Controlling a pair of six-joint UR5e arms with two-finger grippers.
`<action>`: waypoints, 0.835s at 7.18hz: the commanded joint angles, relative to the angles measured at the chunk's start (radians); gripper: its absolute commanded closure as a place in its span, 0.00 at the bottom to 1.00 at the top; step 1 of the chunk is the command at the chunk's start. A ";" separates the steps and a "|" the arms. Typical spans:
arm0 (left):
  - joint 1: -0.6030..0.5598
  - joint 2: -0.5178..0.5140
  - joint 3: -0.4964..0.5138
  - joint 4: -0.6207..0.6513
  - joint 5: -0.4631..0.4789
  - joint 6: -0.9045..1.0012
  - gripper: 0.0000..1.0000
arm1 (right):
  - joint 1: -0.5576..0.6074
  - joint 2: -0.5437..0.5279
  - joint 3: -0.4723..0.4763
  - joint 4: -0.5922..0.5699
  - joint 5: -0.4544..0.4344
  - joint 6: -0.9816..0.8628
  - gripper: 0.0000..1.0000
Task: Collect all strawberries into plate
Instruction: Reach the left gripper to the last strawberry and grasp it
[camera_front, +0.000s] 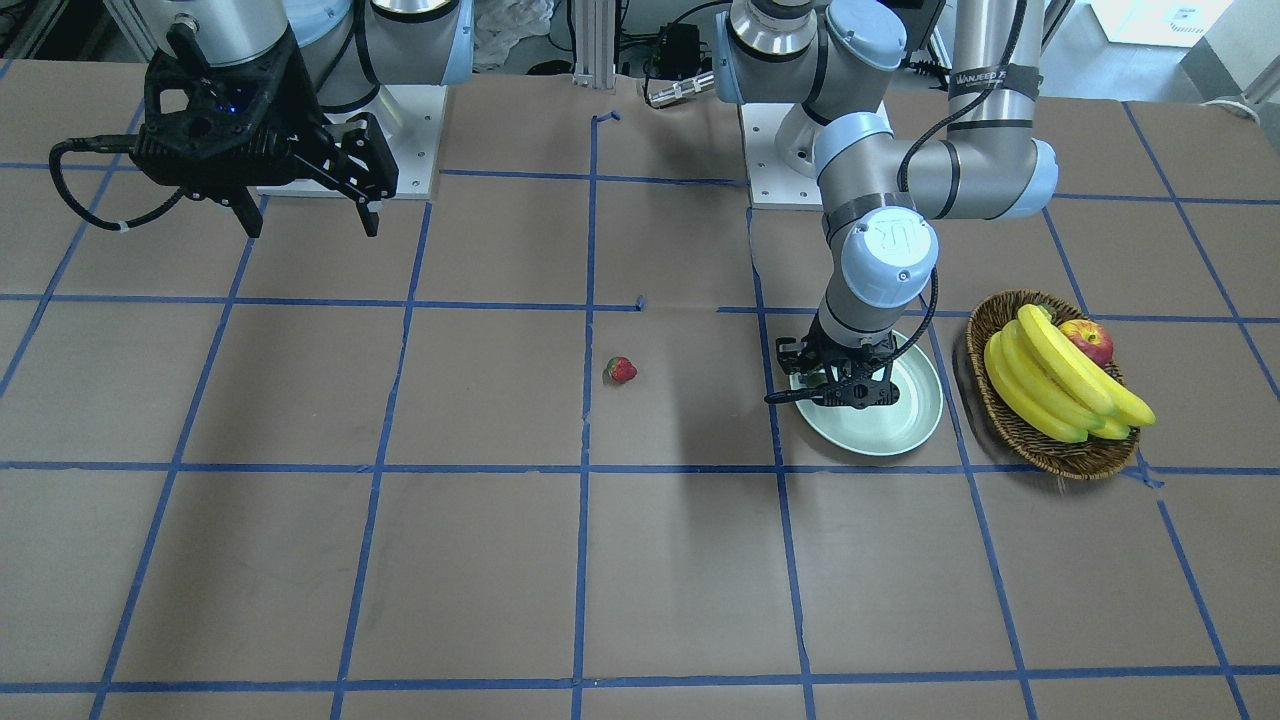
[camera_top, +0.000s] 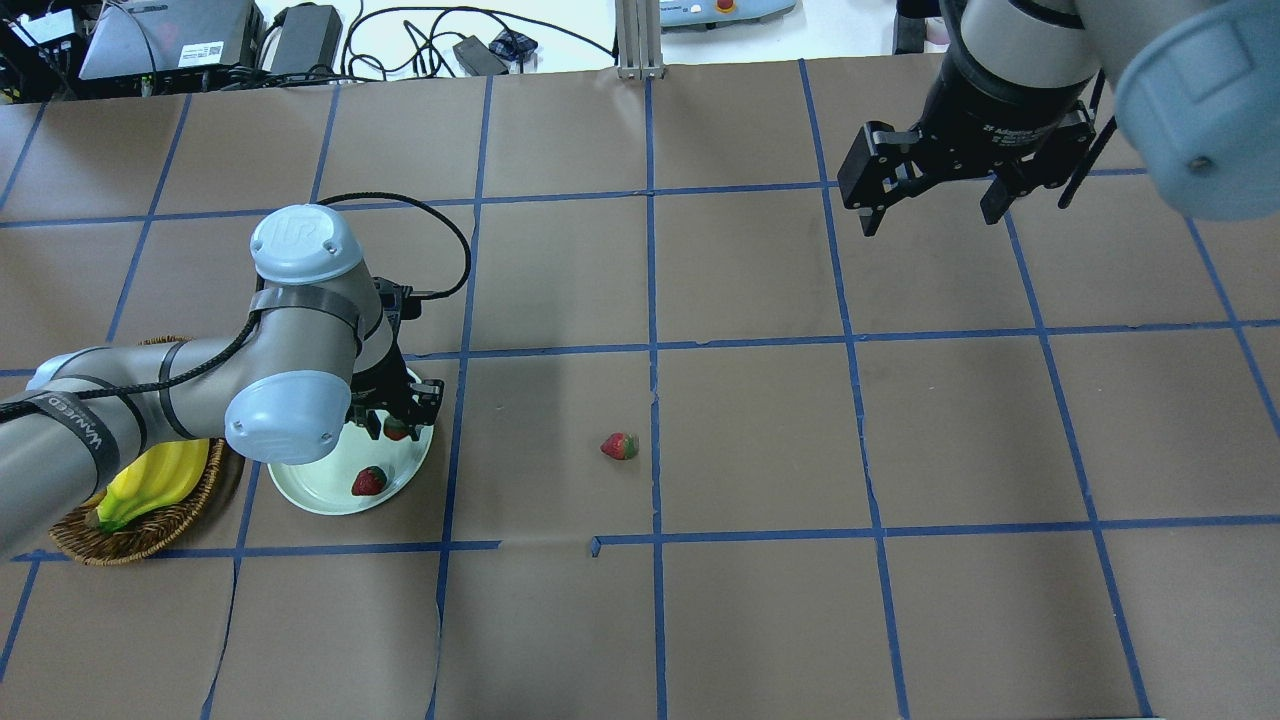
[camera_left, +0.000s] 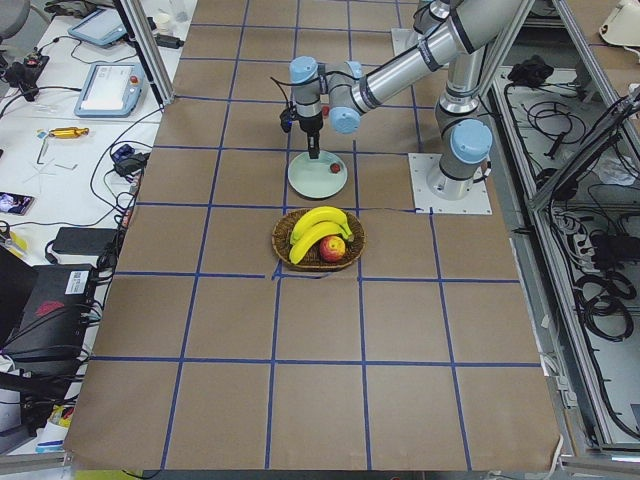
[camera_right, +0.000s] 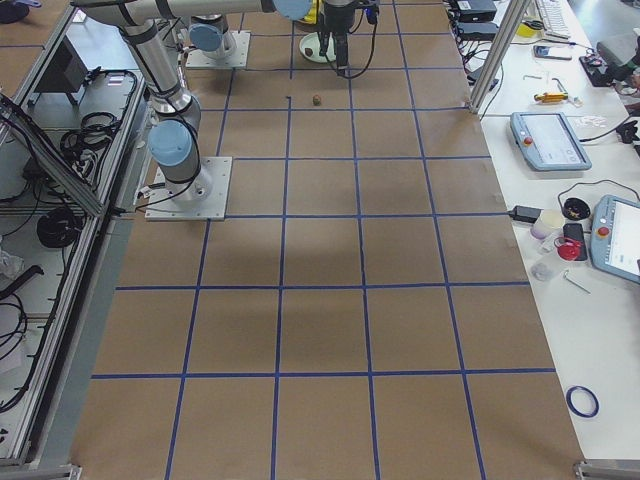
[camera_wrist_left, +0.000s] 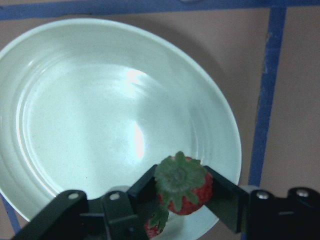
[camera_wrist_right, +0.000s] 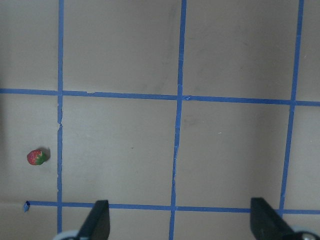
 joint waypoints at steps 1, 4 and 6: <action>-0.080 0.004 0.004 0.015 -0.017 -0.113 0.00 | 0.000 0.000 -0.002 -0.001 0.000 -0.001 0.00; -0.301 -0.051 0.174 0.019 -0.129 -0.466 0.00 | 0.000 0.000 -0.001 0.001 0.000 -0.001 0.00; -0.406 -0.097 0.185 0.048 -0.126 -0.534 0.00 | 0.000 0.000 -0.001 -0.001 0.000 0.000 0.00</action>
